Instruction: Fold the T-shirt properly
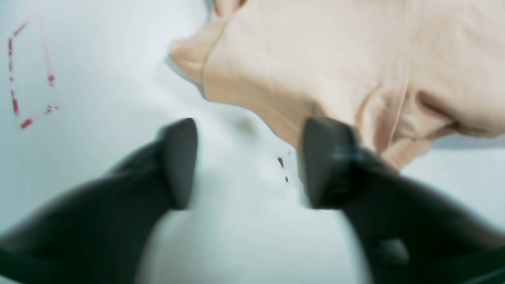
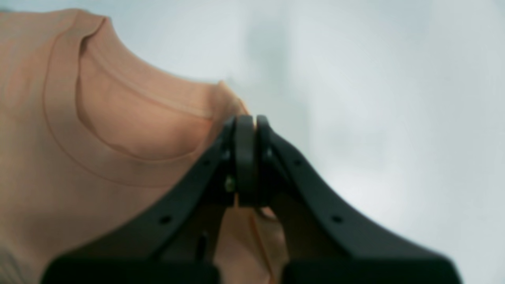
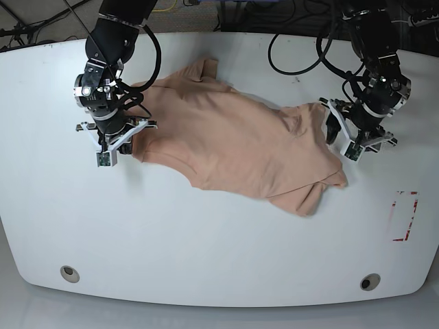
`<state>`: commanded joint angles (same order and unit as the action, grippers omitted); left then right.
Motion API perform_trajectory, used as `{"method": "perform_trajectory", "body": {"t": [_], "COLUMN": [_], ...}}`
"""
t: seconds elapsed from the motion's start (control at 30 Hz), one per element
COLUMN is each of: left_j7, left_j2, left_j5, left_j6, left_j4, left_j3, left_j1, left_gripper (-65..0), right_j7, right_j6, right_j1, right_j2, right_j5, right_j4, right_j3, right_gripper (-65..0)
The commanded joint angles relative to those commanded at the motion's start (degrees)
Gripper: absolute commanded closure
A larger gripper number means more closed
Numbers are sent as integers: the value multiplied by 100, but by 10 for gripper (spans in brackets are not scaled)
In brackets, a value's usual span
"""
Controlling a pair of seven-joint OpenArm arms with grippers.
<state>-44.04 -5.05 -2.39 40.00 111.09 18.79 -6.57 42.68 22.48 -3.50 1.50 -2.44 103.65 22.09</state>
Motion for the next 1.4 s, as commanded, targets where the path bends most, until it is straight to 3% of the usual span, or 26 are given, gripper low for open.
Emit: {"method": "perform_trajectory", "body": {"t": [0.43, 0.63, 0.83, 1.03, 1.1, 1.4], "left_j7": [173, 294, 339, 63, -113, -335], "left_j2": [22, 33, 155, 276, 375, 387], "left_j5": [13, 4, -10, -6, 12, -26], "left_j6": [0, 0, 0, 0, 0, 0], "left_j4": [-897, -1153, -1421, -1440, -1376, -1303], "left_j3": [-97, -76, -196, -147, -26, 155], "left_j1": [373, 325, 435, 658, 806, 1098], "left_gripper": [-236, -259, -345, -436, -530, -569], "right_j7": [43, 39, 51, 48, 11, -22], "right_j6": [7, 4, -6, 3, -5, -3], "right_j1": [-43, -68, -75, -103, -70, -43], "right_j2": [7, 6, 12, 38, 24, 12], "right_j5": [19, 10, -2, -2, 20, -6], "right_j4": [30, 65, 32, 21, -6, -99], "right_j3": [-14, -14, -8, -9, -12, -15], "right_gripper": [0, 0, 0, 0, 0, -3]}}
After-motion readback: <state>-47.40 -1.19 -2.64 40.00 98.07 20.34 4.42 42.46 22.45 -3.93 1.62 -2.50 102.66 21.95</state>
